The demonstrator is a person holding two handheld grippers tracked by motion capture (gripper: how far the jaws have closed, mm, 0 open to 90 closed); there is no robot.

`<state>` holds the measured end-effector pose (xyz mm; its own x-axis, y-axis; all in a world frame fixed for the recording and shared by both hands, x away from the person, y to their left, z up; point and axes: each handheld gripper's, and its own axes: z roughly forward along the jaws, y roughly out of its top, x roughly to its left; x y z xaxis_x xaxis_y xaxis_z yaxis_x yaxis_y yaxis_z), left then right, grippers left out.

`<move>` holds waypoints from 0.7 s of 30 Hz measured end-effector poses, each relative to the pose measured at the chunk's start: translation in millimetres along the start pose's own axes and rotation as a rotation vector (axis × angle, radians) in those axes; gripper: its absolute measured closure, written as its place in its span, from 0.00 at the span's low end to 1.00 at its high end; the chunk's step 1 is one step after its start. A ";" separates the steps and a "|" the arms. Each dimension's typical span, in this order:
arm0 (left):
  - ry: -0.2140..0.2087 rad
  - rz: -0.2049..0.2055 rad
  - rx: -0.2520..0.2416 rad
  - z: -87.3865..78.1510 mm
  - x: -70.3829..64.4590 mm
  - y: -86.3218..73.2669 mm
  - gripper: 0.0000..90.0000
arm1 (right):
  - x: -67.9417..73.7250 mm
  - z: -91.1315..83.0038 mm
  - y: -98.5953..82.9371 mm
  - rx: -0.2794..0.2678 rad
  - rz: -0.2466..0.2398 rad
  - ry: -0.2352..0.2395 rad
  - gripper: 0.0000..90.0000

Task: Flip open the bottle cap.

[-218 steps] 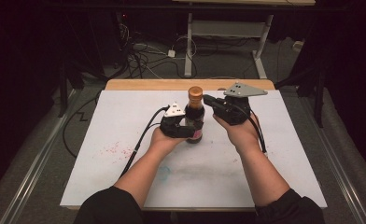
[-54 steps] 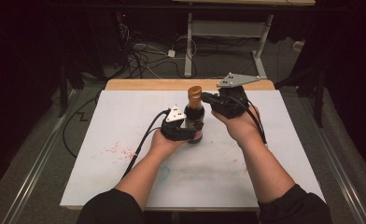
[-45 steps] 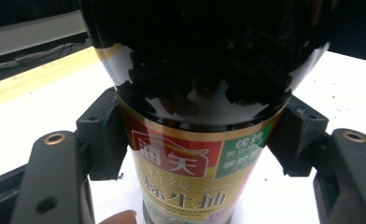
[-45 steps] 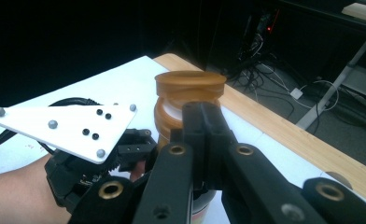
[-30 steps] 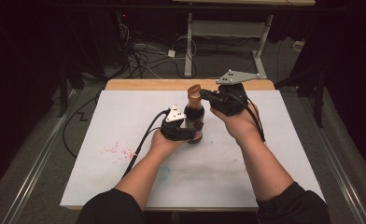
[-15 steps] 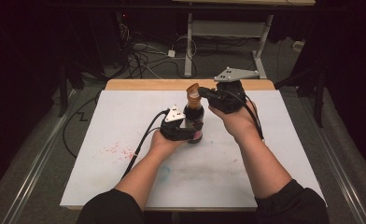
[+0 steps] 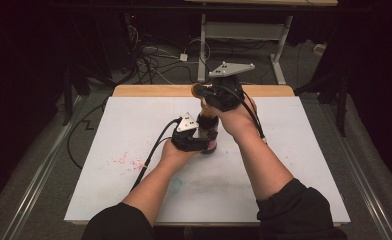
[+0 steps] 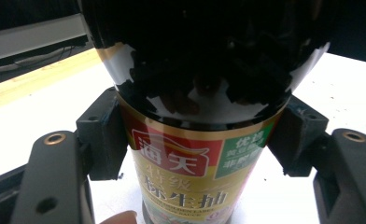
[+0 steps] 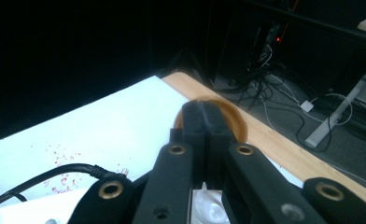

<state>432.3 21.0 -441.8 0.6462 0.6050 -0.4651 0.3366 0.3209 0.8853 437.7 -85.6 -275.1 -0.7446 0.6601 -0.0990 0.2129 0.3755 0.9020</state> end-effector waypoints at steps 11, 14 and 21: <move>0.002 -0.003 -0.005 0.9 0.0 -0.2 0.32 | -7.5 -25.6 -5.5 -0.034 0.000 -0.019 1.00; 0.001 -0.001 -0.001 0.7 0.4 0.0 0.32 | -10.1 -31.1 -10.6 -0.034 0.002 -0.025 1.00; 0.002 0.000 0.000 0.6 0.5 0.3 0.32 | -14.1 -43.3 -26.2 -0.032 0.008 -0.026 1.00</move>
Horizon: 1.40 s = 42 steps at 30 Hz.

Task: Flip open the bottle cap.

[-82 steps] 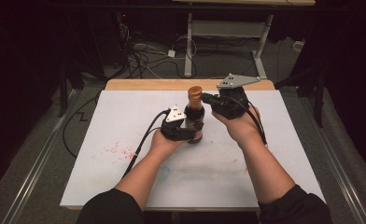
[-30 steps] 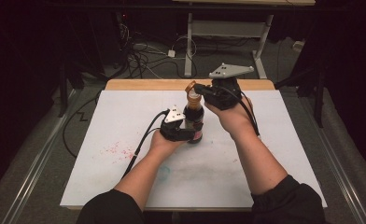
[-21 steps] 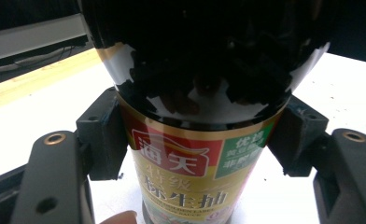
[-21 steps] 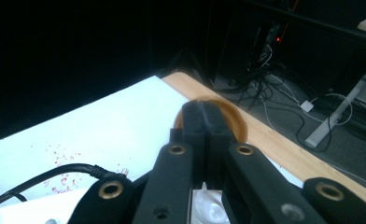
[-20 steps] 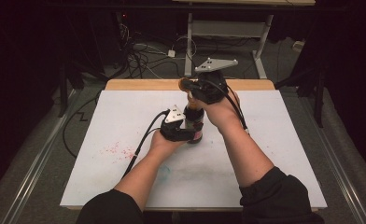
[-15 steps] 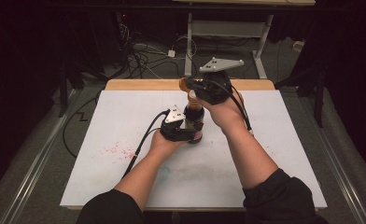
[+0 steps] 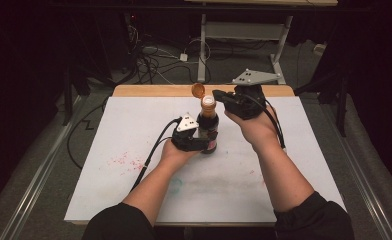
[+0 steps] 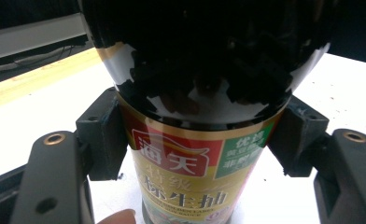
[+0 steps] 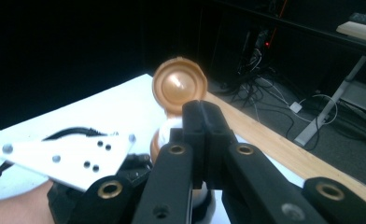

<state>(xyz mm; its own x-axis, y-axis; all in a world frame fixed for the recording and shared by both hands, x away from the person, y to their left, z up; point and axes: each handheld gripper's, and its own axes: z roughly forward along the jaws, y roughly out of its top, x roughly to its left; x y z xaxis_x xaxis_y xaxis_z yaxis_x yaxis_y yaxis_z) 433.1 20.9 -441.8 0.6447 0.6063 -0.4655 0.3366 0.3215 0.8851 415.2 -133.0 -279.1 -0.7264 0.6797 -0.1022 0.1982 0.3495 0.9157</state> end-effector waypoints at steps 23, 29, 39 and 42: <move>0.002 -0.006 0.001 0.3 0.4 0.7 0.31 | -8.7 0.8 -73.9 0.007 0.052 0.042 0.15; 0.007 -0.013 0.025 0.1 1.3 -1.1 0.27 | -7.8 6.8 -91.2 0.053 0.061 0.022 0.00; 0.032 -0.059 0.073 -11.0 13.6 -9.9 0.12 | -6.4 10.5 -119.2 0.068 0.073 0.006 0.00; 0.040 -0.074 0.083 -17.8 15.6 -11.7 0.06 | -6.4 11.6 -130.7 0.086 0.090 0.011 0.00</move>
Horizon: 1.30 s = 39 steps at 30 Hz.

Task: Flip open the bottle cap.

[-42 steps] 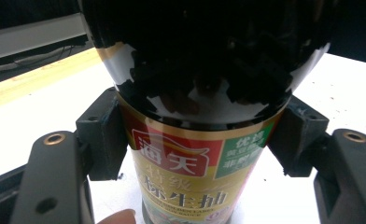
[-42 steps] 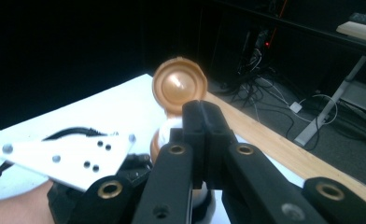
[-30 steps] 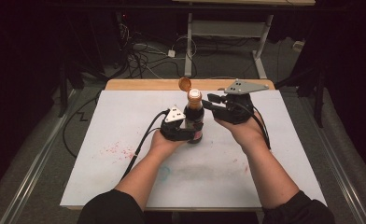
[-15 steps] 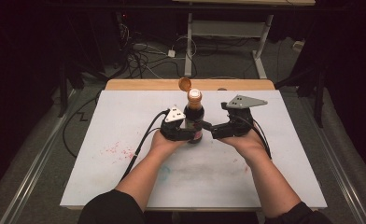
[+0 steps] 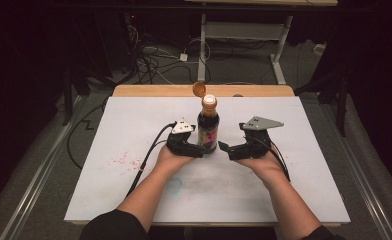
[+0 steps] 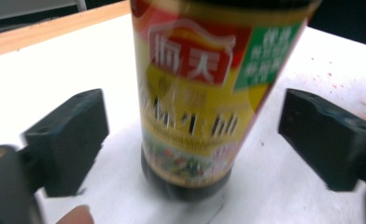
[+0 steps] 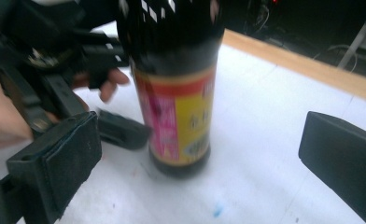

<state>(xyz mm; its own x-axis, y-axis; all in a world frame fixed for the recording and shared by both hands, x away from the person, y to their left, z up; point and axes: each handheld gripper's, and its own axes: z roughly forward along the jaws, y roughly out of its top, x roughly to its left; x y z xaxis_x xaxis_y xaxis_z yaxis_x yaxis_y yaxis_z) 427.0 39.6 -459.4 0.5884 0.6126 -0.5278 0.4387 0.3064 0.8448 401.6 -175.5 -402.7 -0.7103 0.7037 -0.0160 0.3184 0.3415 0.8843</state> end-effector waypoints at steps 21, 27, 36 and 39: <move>0.082 -0.022 -0.012 -92.8 27.0 -24.1 0.00 | 1.2 -17.1 -68.5 0.015 0.027 -0.059 0.00; 0.103 0.006 -0.048 -128.6 31.0 -26.8 0.00 | 3.8 -31.5 -80.8 0.000 0.032 -0.074 0.00; 0.138 0.011 -0.104 -171.3 35.9 -31.0 0.00 | 6.1 -51.6 -99.3 -0.040 0.039 -0.091 0.00; 0.138 0.006 -0.128 -181.0 34.2 -31.7 0.00 | 6.8 -58.0 -105.5 -0.053 0.042 -0.099 0.00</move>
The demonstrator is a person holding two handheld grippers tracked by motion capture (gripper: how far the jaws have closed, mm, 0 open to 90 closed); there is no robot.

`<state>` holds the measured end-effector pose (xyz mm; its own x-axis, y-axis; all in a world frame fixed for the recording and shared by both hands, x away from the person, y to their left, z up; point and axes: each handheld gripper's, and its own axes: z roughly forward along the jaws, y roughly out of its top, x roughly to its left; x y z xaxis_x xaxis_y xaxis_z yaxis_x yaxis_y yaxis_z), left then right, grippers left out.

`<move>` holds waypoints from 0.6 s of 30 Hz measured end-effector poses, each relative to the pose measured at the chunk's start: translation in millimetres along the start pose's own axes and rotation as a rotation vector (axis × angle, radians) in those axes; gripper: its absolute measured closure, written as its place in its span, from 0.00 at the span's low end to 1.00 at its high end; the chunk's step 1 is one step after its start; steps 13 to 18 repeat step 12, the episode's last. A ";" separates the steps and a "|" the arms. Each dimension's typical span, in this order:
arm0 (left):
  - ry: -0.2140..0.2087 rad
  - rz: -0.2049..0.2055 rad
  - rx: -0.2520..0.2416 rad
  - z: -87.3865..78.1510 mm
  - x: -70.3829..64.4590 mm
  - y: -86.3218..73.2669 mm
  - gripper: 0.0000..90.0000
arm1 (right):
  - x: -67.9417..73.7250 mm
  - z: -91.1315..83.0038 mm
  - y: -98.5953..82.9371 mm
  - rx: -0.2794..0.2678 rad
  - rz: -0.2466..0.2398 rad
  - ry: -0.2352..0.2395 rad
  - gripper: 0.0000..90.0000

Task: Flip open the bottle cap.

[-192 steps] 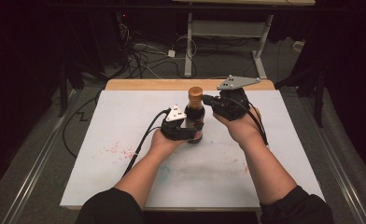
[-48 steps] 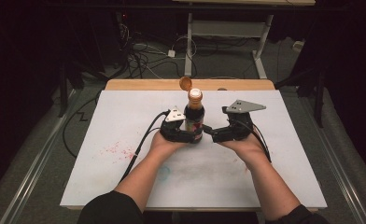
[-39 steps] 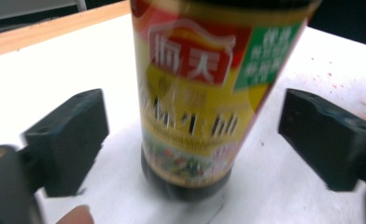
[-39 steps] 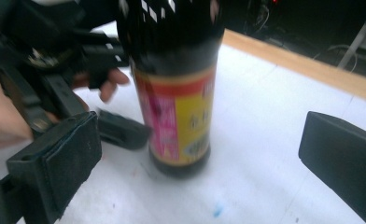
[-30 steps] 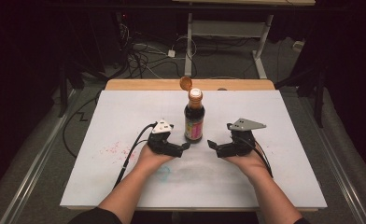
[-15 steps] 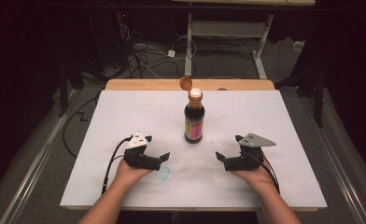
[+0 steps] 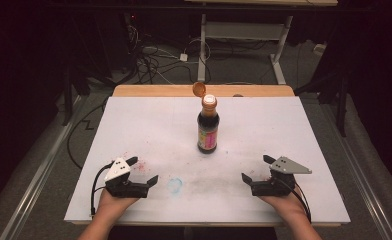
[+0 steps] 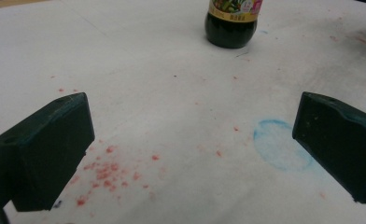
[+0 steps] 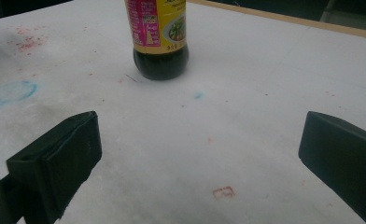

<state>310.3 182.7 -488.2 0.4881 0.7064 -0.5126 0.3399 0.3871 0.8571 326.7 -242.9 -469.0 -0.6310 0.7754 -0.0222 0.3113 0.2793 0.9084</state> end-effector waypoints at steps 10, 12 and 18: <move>0.001 0.010 -0.010 -3.4 0.0 -2.6 0.00 | -5.5 -3.9 -4.3 -0.033 0.027 -0.024 0.00; 0.002 0.008 -0.007 -3.7 0.2 -2.4 0.00 | -5.6 -3.4 -5.2 -0.026 0.022 -0.022 0.00; 0.002 0.008 -0.007 -3.7 0.2 -2.4 0.00 | -5.6 -3.4 -5.2 -0.026 0.022 -0.022 0.00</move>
